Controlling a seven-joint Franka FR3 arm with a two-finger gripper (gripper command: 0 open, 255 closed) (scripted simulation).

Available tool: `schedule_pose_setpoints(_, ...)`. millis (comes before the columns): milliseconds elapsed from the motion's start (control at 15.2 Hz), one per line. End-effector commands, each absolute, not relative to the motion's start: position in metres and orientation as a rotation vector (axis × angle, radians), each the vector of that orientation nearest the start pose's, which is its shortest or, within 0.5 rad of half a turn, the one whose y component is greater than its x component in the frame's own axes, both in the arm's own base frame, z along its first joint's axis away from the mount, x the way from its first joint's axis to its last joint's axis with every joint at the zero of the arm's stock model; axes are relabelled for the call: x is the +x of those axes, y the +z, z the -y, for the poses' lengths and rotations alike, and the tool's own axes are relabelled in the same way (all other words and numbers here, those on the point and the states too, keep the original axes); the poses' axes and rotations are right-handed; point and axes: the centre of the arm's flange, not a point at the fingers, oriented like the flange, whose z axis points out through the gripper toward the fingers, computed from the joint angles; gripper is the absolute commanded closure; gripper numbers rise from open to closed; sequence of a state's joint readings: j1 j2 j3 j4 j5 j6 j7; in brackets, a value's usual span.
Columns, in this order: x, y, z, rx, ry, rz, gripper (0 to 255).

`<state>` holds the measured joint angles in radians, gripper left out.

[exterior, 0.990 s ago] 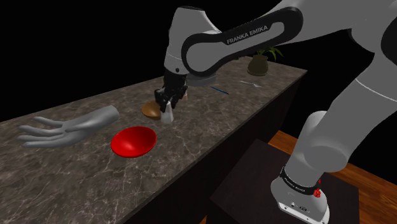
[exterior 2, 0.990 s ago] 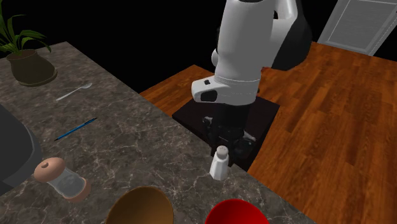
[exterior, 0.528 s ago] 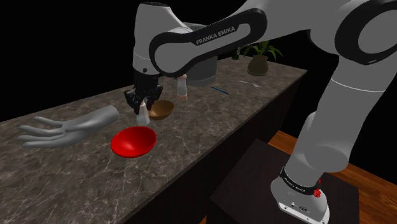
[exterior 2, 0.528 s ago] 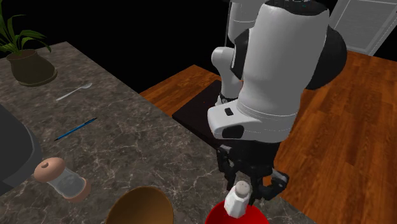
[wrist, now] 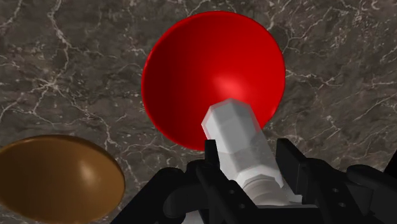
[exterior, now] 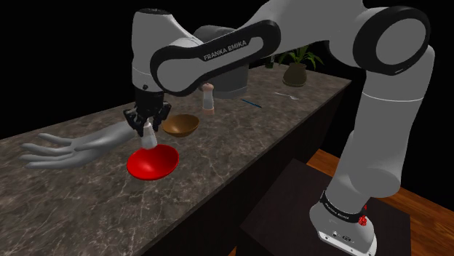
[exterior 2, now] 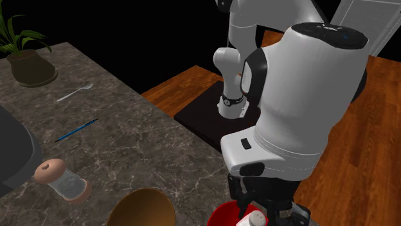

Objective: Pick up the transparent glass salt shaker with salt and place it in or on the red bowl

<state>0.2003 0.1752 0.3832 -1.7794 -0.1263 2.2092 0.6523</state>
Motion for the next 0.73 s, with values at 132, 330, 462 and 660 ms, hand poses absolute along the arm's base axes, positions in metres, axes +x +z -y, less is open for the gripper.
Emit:
schedule_pose_setpoints(132,0.539,0.467,-0.335,-3.001,-0.372,-0.032,255)
schedule_pose_setpoints(330,0.539,0.451,-0.335,-3.001,-0.372,-0.032,255)
schedule_pose_setpoints(462,0.539,0.441,-0.335,-3.001,-0.372,-0.032,255)
schedule_pose_setpoints(660,0.539,0.424,-0.335,-3.001,-0.372,-0.032,255)
